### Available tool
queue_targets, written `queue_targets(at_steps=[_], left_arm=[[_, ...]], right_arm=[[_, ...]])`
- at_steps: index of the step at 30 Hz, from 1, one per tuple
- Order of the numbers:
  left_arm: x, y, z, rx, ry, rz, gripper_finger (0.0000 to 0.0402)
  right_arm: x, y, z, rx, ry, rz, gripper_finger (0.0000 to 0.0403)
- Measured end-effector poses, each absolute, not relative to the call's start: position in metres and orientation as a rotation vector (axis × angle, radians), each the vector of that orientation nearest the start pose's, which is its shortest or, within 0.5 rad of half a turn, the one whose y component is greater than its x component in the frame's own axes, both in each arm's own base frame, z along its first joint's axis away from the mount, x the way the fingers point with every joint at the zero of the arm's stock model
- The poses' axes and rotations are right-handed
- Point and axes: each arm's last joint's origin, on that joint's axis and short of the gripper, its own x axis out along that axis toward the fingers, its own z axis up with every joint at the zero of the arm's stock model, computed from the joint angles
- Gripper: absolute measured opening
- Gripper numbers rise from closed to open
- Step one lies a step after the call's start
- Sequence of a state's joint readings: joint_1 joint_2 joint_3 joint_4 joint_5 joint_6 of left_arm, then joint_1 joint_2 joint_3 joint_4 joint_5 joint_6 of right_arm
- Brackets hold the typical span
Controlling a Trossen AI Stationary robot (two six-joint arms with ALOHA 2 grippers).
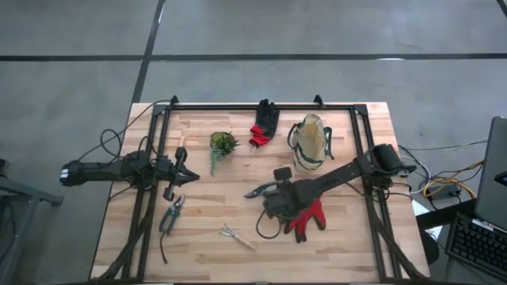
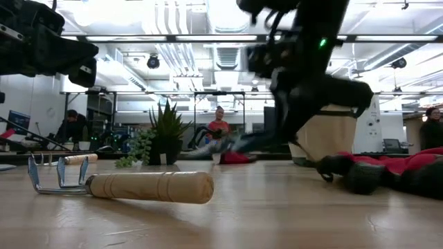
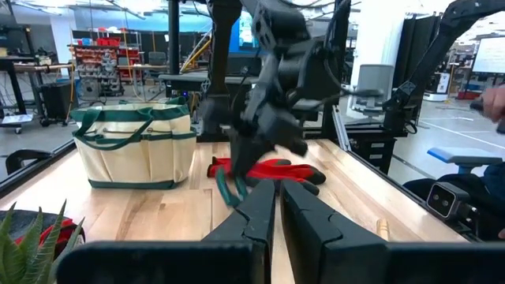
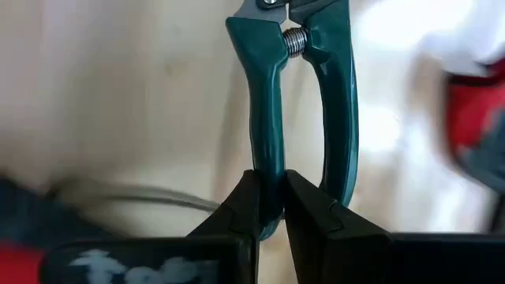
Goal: Pick & Place Garden tools in Gardening bag
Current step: Put the right green shear scissors into the gardening bag
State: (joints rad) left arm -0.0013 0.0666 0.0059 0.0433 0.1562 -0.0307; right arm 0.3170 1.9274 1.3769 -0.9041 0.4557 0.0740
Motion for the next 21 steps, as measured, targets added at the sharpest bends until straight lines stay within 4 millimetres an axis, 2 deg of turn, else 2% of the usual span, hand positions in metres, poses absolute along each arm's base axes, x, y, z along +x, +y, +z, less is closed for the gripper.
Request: queue_targets(at_steps=[6,14,21], left_arm=[[0.101,-0.005,0.164,-0.032,0.02,-0.157,0.0028],[0.101,-0.005,0.164,-0.032,0.019,-0.157,0.0028],[0.101,-0.005,0.164,-0.032,0.019,-0.157,0.0028]], right_arm=[[0.326,0.101,0.215,-0.553,1.345,-0.186,0.003],[0.304,0.103,0.257,-0.619,1.234,-0.23,0.0029],[0.283,0.105,0.278,-0.736,1.311,-0.23,0.0029]])
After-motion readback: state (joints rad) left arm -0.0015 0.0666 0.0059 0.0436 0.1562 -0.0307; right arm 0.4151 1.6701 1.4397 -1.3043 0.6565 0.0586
